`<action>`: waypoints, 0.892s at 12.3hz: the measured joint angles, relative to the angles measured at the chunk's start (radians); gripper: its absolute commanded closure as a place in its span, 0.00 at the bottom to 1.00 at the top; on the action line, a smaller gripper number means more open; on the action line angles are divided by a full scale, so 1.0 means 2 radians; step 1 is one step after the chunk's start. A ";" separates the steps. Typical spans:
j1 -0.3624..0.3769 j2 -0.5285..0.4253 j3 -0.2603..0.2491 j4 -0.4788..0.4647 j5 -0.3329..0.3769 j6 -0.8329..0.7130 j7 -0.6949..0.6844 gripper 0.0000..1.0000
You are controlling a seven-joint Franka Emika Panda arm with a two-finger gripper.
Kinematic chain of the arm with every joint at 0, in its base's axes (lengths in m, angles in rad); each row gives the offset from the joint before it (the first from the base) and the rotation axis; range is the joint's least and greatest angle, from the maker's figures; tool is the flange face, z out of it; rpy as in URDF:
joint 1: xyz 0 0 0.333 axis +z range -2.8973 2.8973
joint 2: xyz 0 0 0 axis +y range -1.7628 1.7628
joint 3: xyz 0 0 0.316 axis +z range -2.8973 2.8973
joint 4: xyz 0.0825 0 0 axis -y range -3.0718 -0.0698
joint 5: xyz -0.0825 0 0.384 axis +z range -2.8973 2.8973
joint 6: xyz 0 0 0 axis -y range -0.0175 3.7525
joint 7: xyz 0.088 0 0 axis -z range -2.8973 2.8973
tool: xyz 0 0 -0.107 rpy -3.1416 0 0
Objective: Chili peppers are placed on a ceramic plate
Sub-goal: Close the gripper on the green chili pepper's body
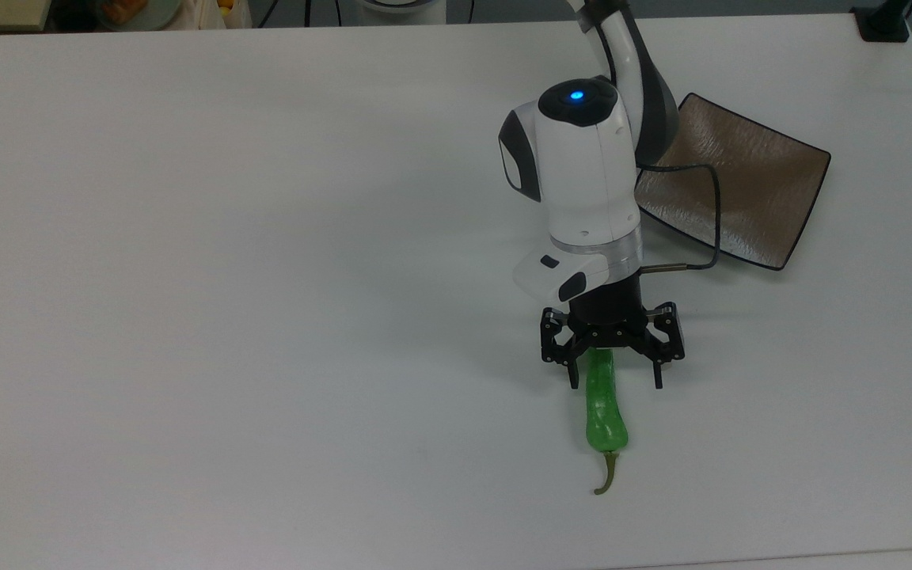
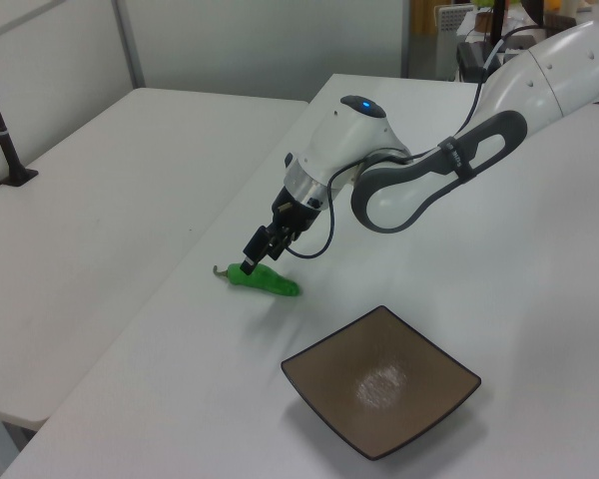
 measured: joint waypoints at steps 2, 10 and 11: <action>0.000 0.007 0.000 0.000 -0.017 0.001 0.005 0.00; 0.003 0.023 0.000 0.001 -0.030 0.019 0.006 0.76; 0.003 0.024 0.000 0.001 -0.031 0.019 0.006 0.76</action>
